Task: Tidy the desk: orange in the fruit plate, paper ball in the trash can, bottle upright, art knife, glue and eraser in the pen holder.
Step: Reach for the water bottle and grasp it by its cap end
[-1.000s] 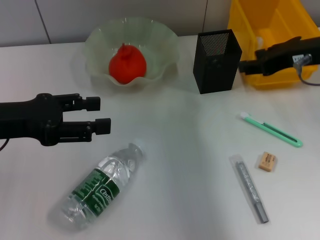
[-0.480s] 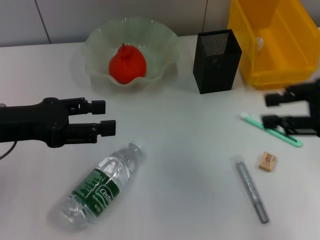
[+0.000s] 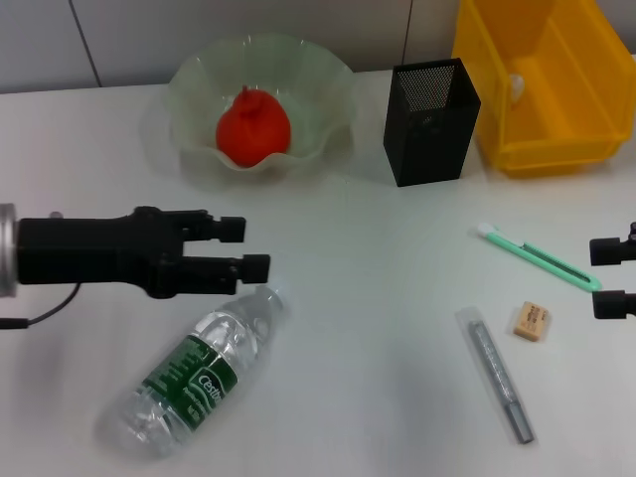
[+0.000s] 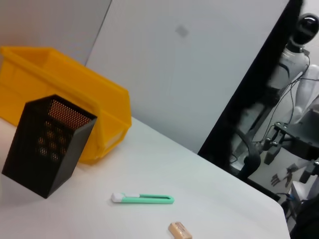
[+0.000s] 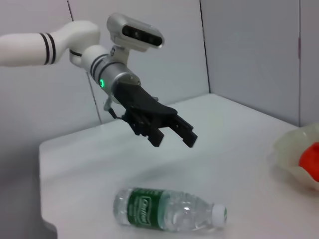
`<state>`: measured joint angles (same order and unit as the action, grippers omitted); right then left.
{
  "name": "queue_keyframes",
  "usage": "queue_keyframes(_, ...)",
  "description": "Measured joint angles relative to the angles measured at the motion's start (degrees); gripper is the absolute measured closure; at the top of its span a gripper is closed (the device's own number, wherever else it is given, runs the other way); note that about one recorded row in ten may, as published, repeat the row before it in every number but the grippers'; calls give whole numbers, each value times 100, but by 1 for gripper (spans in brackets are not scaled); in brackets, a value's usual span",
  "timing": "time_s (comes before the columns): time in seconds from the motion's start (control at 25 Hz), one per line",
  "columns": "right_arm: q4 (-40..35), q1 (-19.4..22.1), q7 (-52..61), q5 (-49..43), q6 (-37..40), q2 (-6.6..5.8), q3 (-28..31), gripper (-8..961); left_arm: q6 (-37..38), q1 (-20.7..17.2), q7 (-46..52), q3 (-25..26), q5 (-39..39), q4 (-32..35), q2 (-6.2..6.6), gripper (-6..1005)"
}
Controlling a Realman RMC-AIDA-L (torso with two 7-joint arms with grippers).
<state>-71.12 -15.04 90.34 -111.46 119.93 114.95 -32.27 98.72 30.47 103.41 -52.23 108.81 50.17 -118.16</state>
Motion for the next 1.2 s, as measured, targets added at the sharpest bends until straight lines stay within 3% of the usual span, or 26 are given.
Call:
queue_keyframes(0.16, 97, -54, -74, -243, -167, -14, 14, 425, -197, 115, 18, -39, 76, -156, 12, 230)
queue_keyframes(0.4, 185, -41, -102, -436, -327, -22, 115, 424, -829, 489, 626, -154, 940, -170, -21, 230)
queue_keyframes(0.56, 351, -24, -160, -456, -392, -54, 227, 424, -1030, 805, 1379, -649, 1181, -102, 5, 230)
queue_keyframes(0.76, 516, -109, -157, -456, -431, -95, 229, 423, -1082, 1089, 2038, -797, 1883, 120, -29, 231)
queue_keyframes(0.96, 671, -166, -141, -466, -602, -105, 224, 423, -1324, 1210, 2870, -1570, 2223, 549, -40, 231)
queue_keyframes(1.2, 941, -404, -149, -721, -720, -108, 217, 424, -1364, 1378, 3100, -1682, 2552, 567, -52, 231)
